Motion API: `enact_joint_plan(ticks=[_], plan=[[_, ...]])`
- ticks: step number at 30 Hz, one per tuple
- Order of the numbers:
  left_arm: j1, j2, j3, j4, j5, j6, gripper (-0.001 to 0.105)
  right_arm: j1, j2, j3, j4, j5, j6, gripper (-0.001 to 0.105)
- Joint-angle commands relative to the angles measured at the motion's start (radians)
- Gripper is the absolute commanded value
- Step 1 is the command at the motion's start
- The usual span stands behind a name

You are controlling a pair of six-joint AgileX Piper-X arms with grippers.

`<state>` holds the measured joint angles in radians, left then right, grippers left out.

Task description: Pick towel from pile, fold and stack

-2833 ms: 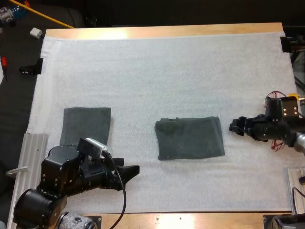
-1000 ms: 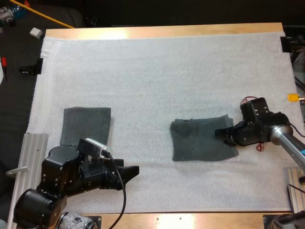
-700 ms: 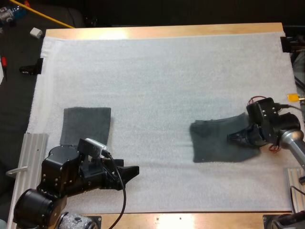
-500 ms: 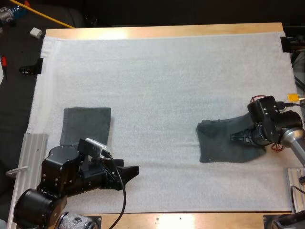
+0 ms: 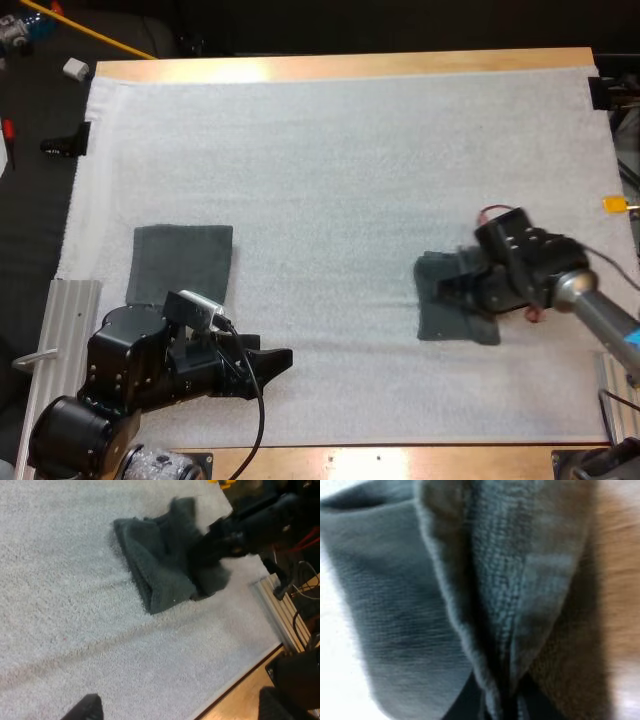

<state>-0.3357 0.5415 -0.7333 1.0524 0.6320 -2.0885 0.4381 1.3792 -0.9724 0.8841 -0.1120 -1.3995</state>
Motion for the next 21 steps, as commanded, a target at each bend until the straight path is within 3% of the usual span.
enact_joint_plan(ticks=[1,6,12,14,17,18,20,21], plan=[[0.000,-0.003,-0.006,0.006,0.001,-0.005,0.061,0.059,0.051,-0.004,-0.066,-0.052,0.081,0.001],[-0.001,-0.001,-0.006,0.009,0.002,-0.005,0.061,0.091,0.117,-0.006,-0.150,-0.086,0.172,0.001],[-0.001,-0.002,-0.006,0.011,0.002,-0.004,0.061,0.091,0.155,-0.008,-0.197,-0.116,0.213,0.005],[-0.001,-0.002,-0.006,0.012,0.002,-0.005,0.061,0.093,0.165,-0.007,-0.202,-0.128,0.216,0.018],[-0.003,-0.004,-0.006,0.006,0.005,-0.002,0.061,0.093,0.158,-0.007,-0.205,-0.145,0.209,0.047],[-0.003,-0.004,-0.006,0.002,0.006,0.000,0.061,0.093,0.158,-0.006,-0.204,-0.140,0.212,0.047],[-0.001,-0.003,-0.004,0.000,0.007,0.002,0.061,0.092,0.155,-0.010,-0.212,-0.166,0.207,0.073],[-0.001,-0.001,-0.004,0.001,0.007,0.002,0.061,0.092,0.153,-0.008,-0.217,-0.178,0.205,0.076]])
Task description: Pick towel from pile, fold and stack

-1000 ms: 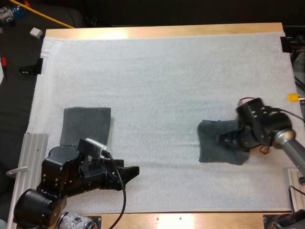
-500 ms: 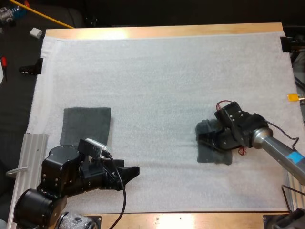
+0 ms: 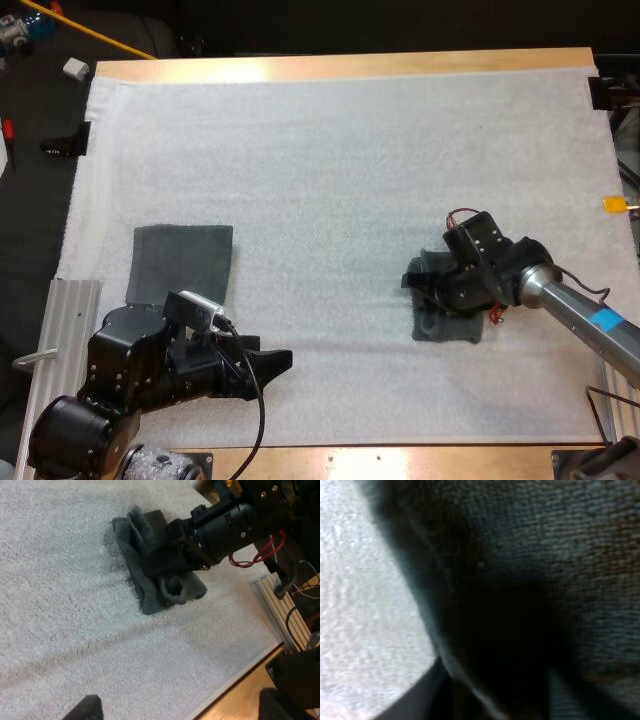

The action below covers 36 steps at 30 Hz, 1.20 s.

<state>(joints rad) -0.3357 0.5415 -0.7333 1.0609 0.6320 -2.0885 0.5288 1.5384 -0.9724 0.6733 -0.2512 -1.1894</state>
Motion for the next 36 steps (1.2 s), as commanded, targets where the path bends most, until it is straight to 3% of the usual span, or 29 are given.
enact_joint_plan(ticks=[1,6,20,27,36], plan=[[-0.003,-0.003,-0.004,-0.007,0.008,0.004,0.061,0.001,-0.007,-0.007,-0.007,-0.050,-0.005,0.076],[-0.002,-0.007,-0.004,-0.008,0.005,0.006,0.061,0.006,-0.023,-0.004,-0.019,-0.101,0.007,0.066],[-0.002,-0.008,-0.006,-0.004,0.004,0.008,0.061,0.113,0.055,0.001,-0.065,-0.115,0.116,0.065],[-0.002,-0.004,-0.003,0.001,0.004,0.014,0.061,0.103,-0.002,-0.001,-0.054,-0.132,0.073,0.065],[-0.001,-0.004,-0.003,0.001,0.002,0.024,0.062,0.105,-0.237,-0.001,0.086,0.016,-0.009,0.065]])
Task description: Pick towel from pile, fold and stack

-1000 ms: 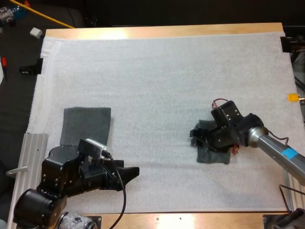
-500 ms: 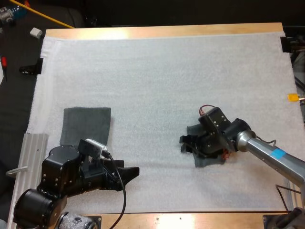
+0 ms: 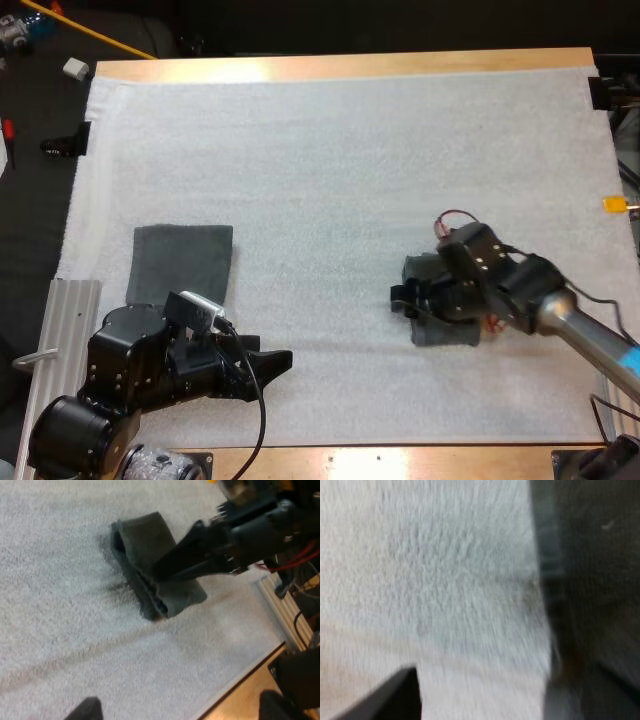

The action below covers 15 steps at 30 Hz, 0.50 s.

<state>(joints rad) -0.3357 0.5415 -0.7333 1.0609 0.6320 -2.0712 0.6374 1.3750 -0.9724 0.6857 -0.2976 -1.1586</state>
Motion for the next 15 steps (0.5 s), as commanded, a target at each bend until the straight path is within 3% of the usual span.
enact_joint_plan(ticks=[1,9,15], plan=[[-0.001,-0.003,-0.003,0.002,0.002,0.008,0.062,-0.003,-0.101,-0.001,0.097,0.083,-0.049,0.065],[-0.001,-0.004,-0.003,0.004,0.001,0.018,0.062,0.001,-0.331,-0.001,0.292,0.196,-0.116,0.065],[-0.002,-0.004,-0.003,0.003,0.007,0.013,0.061,0.000,-0.434,-0.005,0.340,0.185,-0.106,0.066]])
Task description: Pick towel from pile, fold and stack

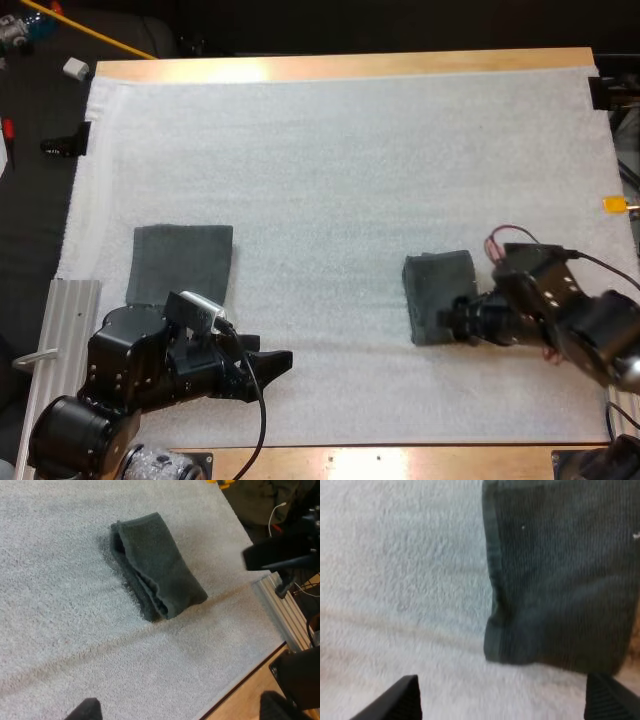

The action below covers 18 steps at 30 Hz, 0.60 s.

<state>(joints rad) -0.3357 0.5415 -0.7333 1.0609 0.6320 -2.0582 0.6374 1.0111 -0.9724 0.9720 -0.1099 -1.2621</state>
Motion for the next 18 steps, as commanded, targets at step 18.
enact_joint_plan(ticks=[18], plan=[[-0.001,0.045,-0.001,-0.082,0.014,-0.008,0.072,-0.001,-0.321,-0.003,0.228,0.106,-0.012,0.066]])
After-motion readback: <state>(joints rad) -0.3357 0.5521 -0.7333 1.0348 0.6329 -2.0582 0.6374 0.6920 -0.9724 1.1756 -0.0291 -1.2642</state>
